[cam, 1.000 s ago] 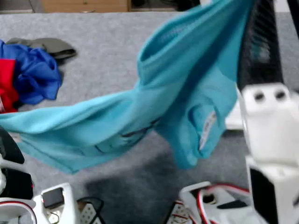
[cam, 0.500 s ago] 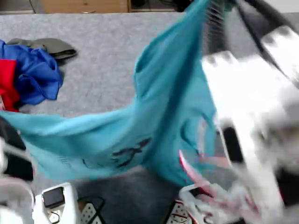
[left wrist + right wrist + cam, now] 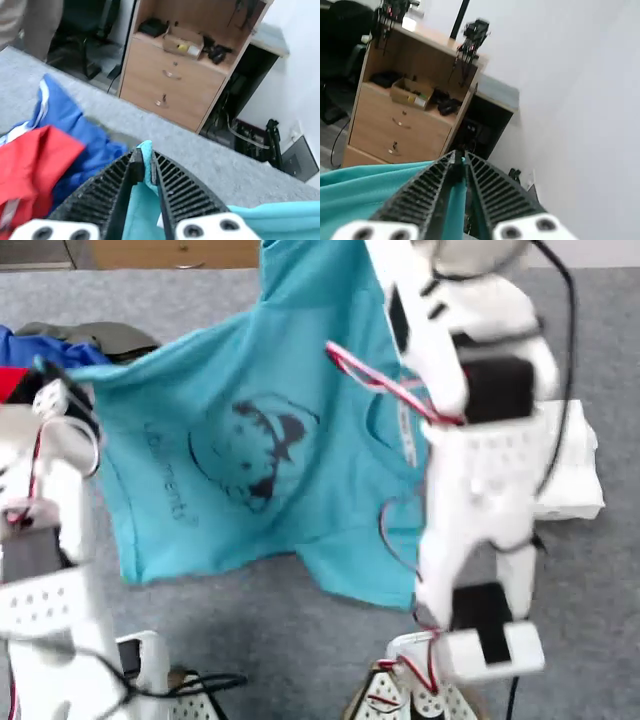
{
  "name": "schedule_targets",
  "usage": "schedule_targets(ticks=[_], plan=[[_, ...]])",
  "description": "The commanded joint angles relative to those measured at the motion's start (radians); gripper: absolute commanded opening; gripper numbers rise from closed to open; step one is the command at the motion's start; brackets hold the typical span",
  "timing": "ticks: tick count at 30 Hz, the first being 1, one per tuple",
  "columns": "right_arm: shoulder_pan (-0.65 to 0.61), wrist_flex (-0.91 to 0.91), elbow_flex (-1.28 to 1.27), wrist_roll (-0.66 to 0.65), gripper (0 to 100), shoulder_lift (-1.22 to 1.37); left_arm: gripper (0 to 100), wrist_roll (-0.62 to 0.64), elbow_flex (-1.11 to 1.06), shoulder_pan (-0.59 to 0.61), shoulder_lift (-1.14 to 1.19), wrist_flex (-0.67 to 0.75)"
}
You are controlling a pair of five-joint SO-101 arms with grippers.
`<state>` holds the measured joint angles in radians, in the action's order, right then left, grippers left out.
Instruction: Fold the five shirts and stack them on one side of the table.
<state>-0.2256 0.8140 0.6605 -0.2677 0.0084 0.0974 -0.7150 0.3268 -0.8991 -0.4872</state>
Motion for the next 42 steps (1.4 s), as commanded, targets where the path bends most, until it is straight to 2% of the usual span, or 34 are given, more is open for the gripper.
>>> schedule_targets(ticks=[1,7,15,17,19,23,25,27,30,39,42], plan=[[0.012,-0.08,0.062,0.011,0.2,0.113,2,0.002,0.014,-0.015,0.208,0.244],[0.016,-0.1,0.213,0.011,0.2,0.358,2,-0.005,0.186,-0.014,0.524,0.256],[0.018,-0.095,0.501,0.003,0.2,0.667,2,-0.005,0.299,-0.025,0.69,0.258],[0.033,-0.048,0.568,0.003,0.2,0.717,2,-0.005,0.336,-0.025,0.751,0.25],[0.05,0.037,0.627,0.008,0.2,0.75,2,-0.005,0.377,-0.025,0.788,0.184],[0.076,0.224,0.722,-0.003,0.3,0.769,2,-0.025,0.459,-0.026,0.794,-0.057],[0.073,0.354,0.756,-0.066,0.3,0.768,2,-0.06,0.471,-0.034,0.786,-0.133],[0.056,0.499,0.791,-0.118,0.2,0.768,2,-0.078,0.454,-0.046,0.771,-0.184],[0.05,0.652,0.829,-0.123,0.2,0.774,2,-0.103,0.387,-0.055,0.725,-0.212],[0.056,0.957,0.908,-0.074,0.2,0.776,2,-0.098,0.021,-0.106,0.44,-0.206],[0.056,0.976,0.941,-0.064,0.2,0.768,2,-0.1,-0.051,-0.097,0.383,-0.206]])
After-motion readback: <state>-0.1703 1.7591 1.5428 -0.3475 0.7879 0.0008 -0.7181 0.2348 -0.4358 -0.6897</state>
